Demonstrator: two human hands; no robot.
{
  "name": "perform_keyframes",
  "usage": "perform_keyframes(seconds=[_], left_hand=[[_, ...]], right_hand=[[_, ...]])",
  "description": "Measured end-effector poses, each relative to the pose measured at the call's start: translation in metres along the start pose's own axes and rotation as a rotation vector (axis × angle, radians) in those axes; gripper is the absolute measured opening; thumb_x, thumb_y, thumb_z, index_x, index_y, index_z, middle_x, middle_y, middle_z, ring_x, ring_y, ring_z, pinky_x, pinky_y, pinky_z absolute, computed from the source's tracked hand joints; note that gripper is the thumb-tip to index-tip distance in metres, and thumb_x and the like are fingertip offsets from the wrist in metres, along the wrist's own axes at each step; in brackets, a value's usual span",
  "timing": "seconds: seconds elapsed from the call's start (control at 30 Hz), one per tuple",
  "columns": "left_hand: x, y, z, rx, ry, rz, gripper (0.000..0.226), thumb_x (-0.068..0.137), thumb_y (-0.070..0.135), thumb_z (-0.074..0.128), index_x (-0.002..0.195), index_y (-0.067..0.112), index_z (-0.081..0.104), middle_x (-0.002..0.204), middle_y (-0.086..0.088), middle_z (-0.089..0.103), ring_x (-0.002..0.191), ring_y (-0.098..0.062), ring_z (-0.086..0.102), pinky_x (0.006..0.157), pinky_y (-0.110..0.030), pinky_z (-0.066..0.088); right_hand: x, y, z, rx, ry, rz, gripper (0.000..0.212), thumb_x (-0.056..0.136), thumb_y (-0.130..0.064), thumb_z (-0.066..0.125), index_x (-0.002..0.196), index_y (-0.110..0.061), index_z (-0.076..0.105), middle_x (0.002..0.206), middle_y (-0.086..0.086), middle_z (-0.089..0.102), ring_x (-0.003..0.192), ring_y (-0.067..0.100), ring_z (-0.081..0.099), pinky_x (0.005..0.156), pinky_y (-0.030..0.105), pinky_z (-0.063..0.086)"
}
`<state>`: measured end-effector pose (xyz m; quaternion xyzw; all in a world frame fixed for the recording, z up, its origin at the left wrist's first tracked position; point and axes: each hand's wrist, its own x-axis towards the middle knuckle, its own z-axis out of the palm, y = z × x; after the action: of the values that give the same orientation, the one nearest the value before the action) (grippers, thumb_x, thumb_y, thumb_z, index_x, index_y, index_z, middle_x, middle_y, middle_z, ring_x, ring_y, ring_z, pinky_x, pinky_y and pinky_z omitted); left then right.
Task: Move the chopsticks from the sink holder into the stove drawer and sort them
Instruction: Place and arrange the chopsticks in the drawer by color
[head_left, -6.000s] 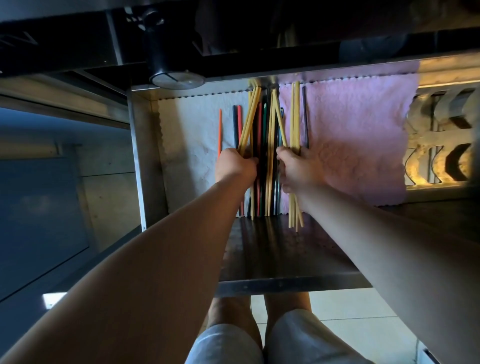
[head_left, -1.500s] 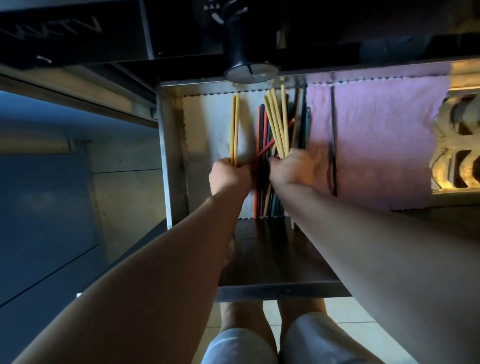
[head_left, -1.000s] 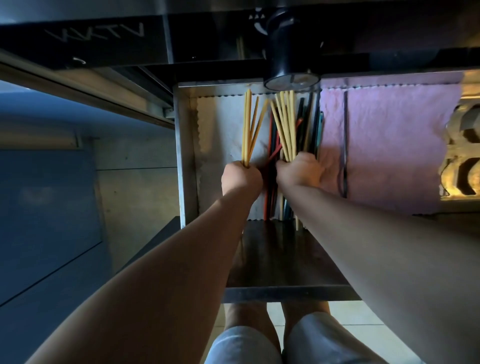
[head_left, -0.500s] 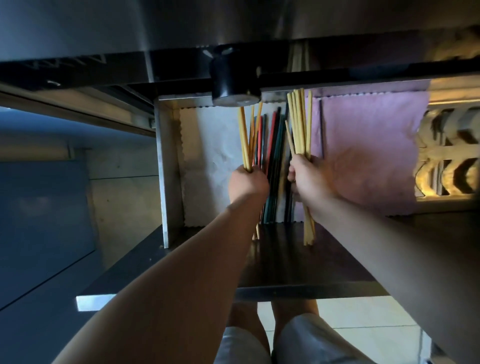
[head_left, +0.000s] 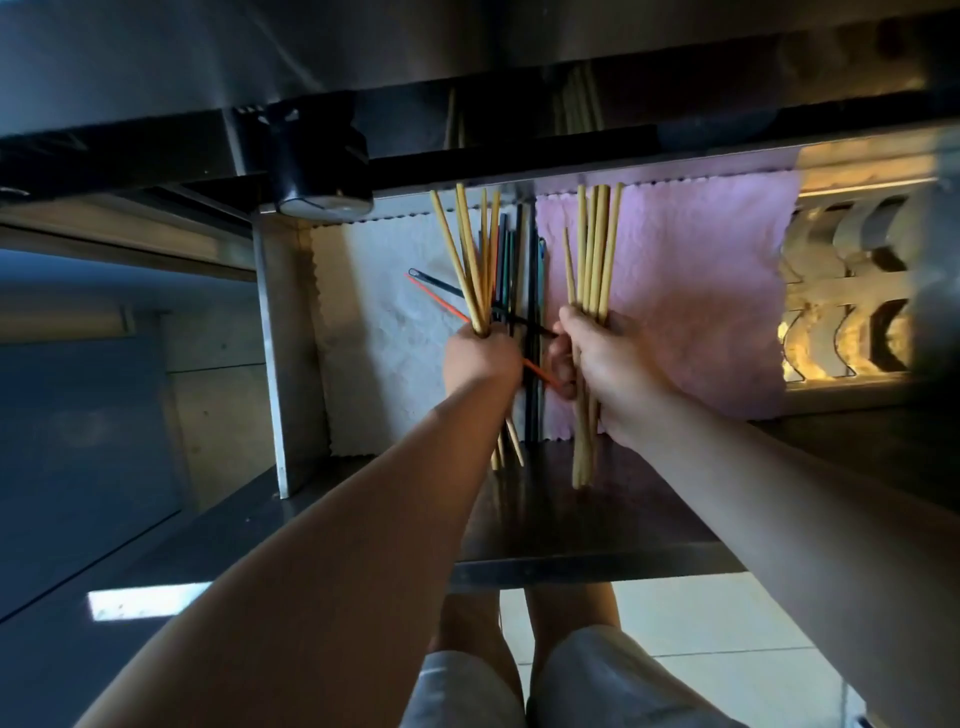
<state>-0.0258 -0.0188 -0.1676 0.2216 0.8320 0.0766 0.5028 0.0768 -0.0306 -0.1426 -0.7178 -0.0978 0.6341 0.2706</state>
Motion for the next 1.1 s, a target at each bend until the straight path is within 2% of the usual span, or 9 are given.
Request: perform_keyframes(seconds=[0.1,0.2,0.33,0.43,0.5,0.7,0.8,0.93,1.1], left_hand=[[-0.005,0.002,0.006,0.009,0.001,0.05,0.027,0.096,0.023,0.048,0.101,0.008,0.07,0.099,-0.014,0.07,0.098,-0.033,0.065,0.076,-0.033,0.048],[-0.012,0.005,0.01,0.024,-0.031,0.094,0.024,0.096,0.024,0.048,0.098,0.012,0.068,0.094,-0.012,0.068,0.092,-0.031,0.064,0.07,-0.029,0.043],[-0.019,0.006,0.012,0.025,-0.009,0.11,0.02,0.097,0.023,0.047,0.094,0.013,0.065,0.086,-0.008,0.061,0.082,-0.028,0.058,0.067,-0.028,0.038],[-0.019,0.006,0.015,-0.037,-0.055,0.111,0.021,0.095,0.024,0.049,0.092,0.01,0.065,0.081,-0.011,0.066,0.079,-0.032,0.062,0.066,-0.031,0.044],[-0.02,0.006,0.014,-0.033,-0.087,0.129,0.019,0.096,0.022,0.049,0.087,0.012,0.063,0.069,-0.004,0.059,0.067,-0.024,0.057,0.059,-0.028,0.04],[-0.011,-0.006,-0.009,-0.04,-0.057,0.104,0.022,0.097,0.022,0.047,0.081,0.013,0.06,0.08,-0.008,0.066,0.064,-0.025,0.064,0.06,-0.032,0.05],[-0.007,-0.015,-0.035,-0.036,-0.082,0.122,0.02,0.099,0.025,0.049,0.092,0.01,0.059,0.078,-0.005,0.068,0.046,-0.017,0.058,0.051,-0.03,0.051],[0.004,-0.031,-0.073,-0.026,-0.049,0.138,0.03,0.099,0.036,0.052,0.093,0.008,0.062,0.071,-0.004,0.063,0.046,-0.016,0.051,0.045,-0.029,0.046],[0.014,-0.046,-0.105,-0.132,-0.025,0.054,0.032,0.101,0.041,0.042,0.103,0.015,0.061,0.062,0.001,0.051,0.048,-0.014,0.048,0.046,-0.026,0.04]], right_hand=[[-0.006,-0.004,-0.009,0.051,-0.09,0.055,0.018,0.099,-0.025,0.051,0.09,-0.012,0.061,0.063,0.001,0.059,0.047,0.011,0.052,0.048,0.024,0.046],[-0.007,-0.006,-0.016,0.072,-0.11,0.129,0.024,0.099,-0.029,0.05,0.083,-0.016,0.062,0.065,-0.002,0.059,0.051,0.01,0.052,0.054,0.025,0.045],[-0.007,-0.008,-0.02,0.102,-0.108,0.135,0.019,0.1,-0.027,0.047,0.088,-0.018,0.058,0.068,-0.004,0.059,0.052,0.007,0.048,0.044,0.015,0.042],[-0.007,-0.006,-0.021,0.075,-0.105,0.129,0.017,0.101,-0.027,0.045,0.092,-0.018,0.057,0.069,-0.004,0.057,0.052,0.007,0.045,0.041,0.015,0.039],[-0.008,-0.006,-0.02,0.079,-0.105,0.127,0.018,0.101,-0.027,0.044,0.096,-0.016,0.057,0.069,-0.003,0.055,0.051,0.007,0.044,0.039,0.015,0.038],[-0.016,-0.011,-0.006,0.095,-0.185,0.144,0.024,0.102,-0.024,0.044,0.085,-0.01,0.056,0.059,0.002,0.061,0.034,0.003,0.051,0.037,0.014,0.046],[-0.015,-0.012,0.007,0.083,-0.249,0.181,0.022,0.099,-0.021,0.049,0.085,-0.007,0.059,0.054,0.0,0.067,0.04,0.007,0.06,0.041,0.018,0.051],[-0.016,-0.01,0.033,-0.01,-0.326,0.272,0.017,0.097,-0.015,0.054,0.094,-0.002,0.064,0.074,0.009,0.071,0.051,0.013,0.065,0.049,0.022,0.056],[-0.02,0.004,0.071,-0.197,-0.319,0.273,0.018,0.097,-0.019,0.054,0.101,-0.005,0.064,0.068,0.003,0.062,0.04,0.006,0.046,0.038,0.016,0.039]])
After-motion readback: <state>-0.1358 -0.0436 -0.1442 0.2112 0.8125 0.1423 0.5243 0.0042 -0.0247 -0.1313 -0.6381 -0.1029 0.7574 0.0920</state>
